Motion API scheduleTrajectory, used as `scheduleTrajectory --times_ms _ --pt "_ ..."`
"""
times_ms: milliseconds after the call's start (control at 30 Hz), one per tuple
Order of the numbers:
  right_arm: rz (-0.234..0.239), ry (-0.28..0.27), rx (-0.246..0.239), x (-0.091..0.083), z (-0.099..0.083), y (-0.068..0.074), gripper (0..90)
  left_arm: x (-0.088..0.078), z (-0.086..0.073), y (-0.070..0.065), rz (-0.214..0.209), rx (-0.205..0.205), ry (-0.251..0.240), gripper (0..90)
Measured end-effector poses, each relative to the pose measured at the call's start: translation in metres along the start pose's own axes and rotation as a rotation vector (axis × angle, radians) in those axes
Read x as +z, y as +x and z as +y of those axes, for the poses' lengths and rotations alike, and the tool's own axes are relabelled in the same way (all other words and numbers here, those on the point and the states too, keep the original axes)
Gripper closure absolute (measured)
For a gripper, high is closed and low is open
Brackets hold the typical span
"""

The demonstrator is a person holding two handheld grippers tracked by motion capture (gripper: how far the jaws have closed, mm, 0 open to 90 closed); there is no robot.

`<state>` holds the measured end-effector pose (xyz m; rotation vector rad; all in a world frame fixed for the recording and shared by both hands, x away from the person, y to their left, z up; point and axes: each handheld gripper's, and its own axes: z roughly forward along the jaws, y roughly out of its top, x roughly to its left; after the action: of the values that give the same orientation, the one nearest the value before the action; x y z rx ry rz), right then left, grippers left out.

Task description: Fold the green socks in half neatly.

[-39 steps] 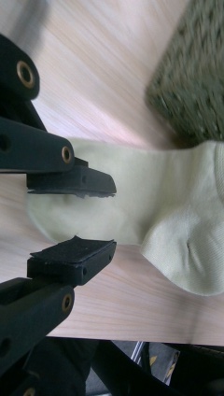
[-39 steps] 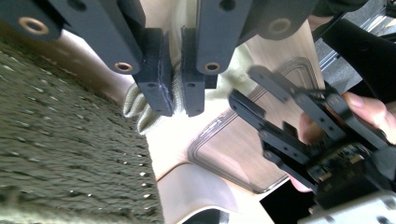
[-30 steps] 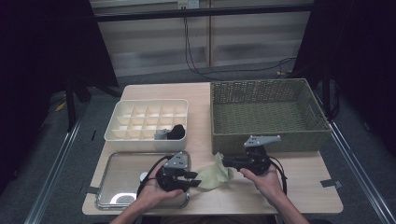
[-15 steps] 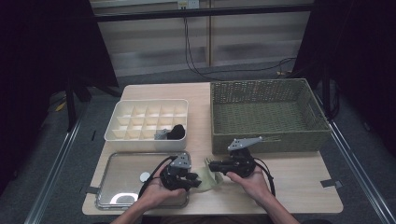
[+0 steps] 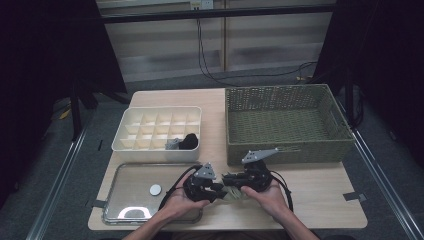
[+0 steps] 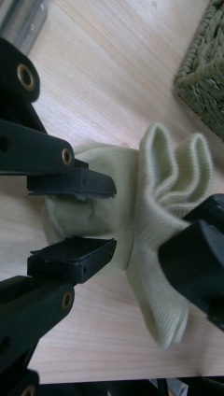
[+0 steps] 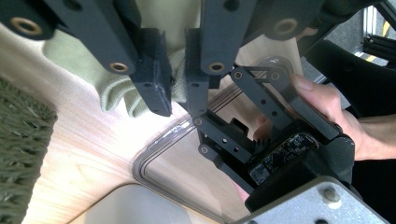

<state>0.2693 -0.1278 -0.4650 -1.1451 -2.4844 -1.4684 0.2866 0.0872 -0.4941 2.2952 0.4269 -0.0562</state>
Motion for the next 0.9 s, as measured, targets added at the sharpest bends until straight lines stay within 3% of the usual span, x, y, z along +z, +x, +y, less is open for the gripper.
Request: scheduleTrajectory --times_ms 133,167,300,433,733,900 --pt "0.01 -0.006 0.003 -0.002 -0.001 0.0 72.4 -0.005 -0.002 -0.001 -0.006 -0.018 -0.02 63.2" --pt "0.012 -0.012 0.005 -0.003 -0.001 0.0 71.2 -0.008 -0.001 -0.001 -0.002 -0.007 0.005 62.6" --pt "0.0 -0.011 0.015 -0.006 -0.004 -0.002 70.7 -0.026 -0.004 0.0 0.006 -0.029 -0.041 57.2" --pt "-0.012 0.017 0.026 -0.004 -0.01 -0.004 73.5 -0.036 -0.009 0.002 0.023 -0.045 -0.063 57.5" --pt "-0.043 0.101 0.011 0.01 -0.026 -0.009 82.6 -0.033 -0.003 0.004 0.022 -0.041 -0.057 65.0" --pt "-0.057 0.114 0.006 0.018 -0.032 -0.008 83.8 -0.03 0.0 0.002 0.011 -0.033 -0.057 66.9"
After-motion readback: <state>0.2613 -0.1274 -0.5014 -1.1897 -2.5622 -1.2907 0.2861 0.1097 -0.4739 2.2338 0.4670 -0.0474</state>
